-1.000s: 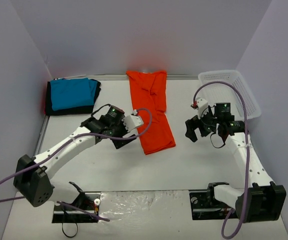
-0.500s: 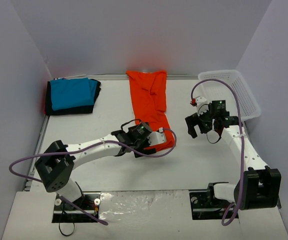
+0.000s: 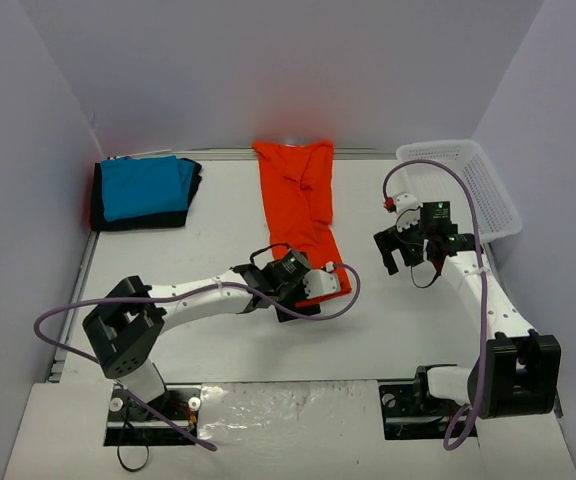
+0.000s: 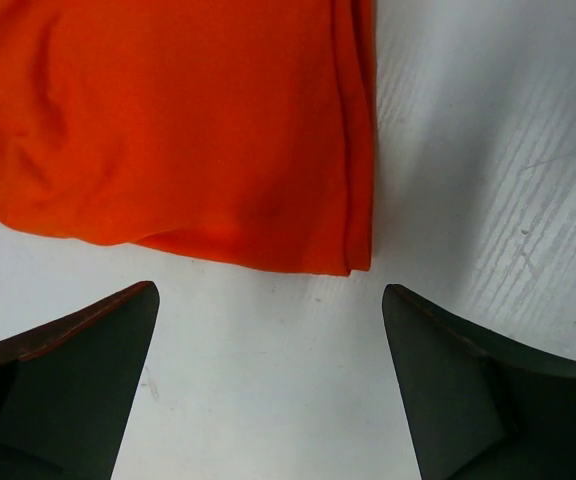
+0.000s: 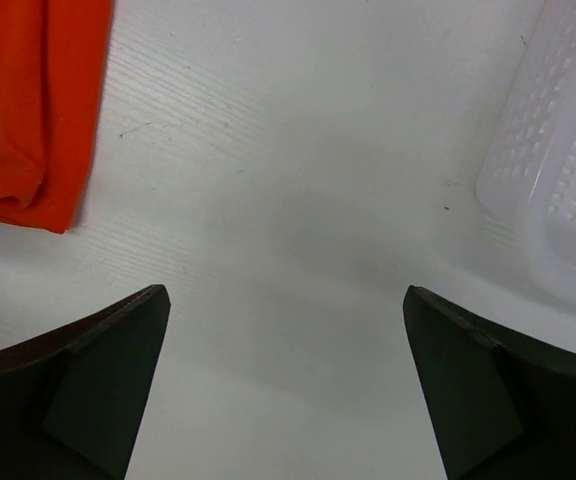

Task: Fold and stack the t-shirts
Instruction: Rotate the tshirt 90 degrees

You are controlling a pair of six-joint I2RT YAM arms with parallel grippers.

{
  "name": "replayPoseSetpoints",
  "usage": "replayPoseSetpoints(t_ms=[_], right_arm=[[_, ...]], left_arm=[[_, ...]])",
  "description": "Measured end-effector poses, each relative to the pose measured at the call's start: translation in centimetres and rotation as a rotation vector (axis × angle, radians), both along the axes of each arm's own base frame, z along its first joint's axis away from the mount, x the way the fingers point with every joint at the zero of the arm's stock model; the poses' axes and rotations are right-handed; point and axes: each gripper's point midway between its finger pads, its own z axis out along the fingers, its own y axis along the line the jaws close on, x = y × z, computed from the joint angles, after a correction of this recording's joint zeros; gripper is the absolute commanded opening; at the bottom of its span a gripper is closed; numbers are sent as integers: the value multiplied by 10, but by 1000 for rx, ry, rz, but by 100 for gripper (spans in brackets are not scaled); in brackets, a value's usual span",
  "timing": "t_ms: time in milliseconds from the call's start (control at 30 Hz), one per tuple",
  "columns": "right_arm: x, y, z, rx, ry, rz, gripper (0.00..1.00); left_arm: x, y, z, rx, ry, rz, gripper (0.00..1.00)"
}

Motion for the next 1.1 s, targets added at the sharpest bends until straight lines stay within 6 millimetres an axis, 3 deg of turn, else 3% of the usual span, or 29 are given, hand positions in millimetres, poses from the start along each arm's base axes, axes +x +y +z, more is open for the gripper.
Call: replayPoseSetpoints(t_ms=[267, 400, 467, 567, 833, 1100], right_arm=[[3, -5, -3, -21, 2, -19, 100], [3, -5, -4, -23, 3, -22, 100], [4, -5, -4, -23, 2, -22, 100], [3, -5, -4, -24, 2, -20, 100], [3, -4, -4, -24, 2, -17, 100], [3, -4, -4, -25, 2, -16, 100]], left_arm=[[-11, -7, -27, 17, 82, -26, 94], [-12, -9, -30, 14, 87, -26, 95], [-11, -11, -30, 6, 83, -25, 100], [-10, -13, -30, 0, 82, -21, 81], [-8, -13, -38, 13, 84, -10, 58], [-7, -8, -50, 43, 93, 4, 17]])
